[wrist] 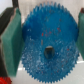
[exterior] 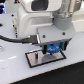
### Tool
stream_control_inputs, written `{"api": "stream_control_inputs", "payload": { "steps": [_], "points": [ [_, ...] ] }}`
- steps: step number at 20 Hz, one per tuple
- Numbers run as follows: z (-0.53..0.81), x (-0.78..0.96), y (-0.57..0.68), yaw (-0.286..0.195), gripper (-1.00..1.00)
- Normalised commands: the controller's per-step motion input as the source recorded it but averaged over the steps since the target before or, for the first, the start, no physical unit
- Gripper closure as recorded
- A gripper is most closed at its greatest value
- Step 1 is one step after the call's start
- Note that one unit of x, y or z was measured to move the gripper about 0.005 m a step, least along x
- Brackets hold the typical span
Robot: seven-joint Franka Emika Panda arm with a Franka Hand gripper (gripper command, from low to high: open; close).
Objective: Insert the blue gear onto the right peg, followed by the red gear
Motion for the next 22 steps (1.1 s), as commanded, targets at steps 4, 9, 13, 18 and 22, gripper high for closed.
{"api": "stream_control_inputs", "payload": {
  "steps": [4, 9, 13, 18, 22],
  "points": [
    [0.12, 0.20, 0.01, 0.000, 1.00],
    [0.05, 0.09, -0.02, 0.000, 1.00],
    [0.03, 0.03, 0.01, 0.000, 1.00],
    [0.03, 0.10, -0.02, 0.000, 1.00],
    [0.38, 0.38, 0.12, 0.000, 1.00]
  ]
}}
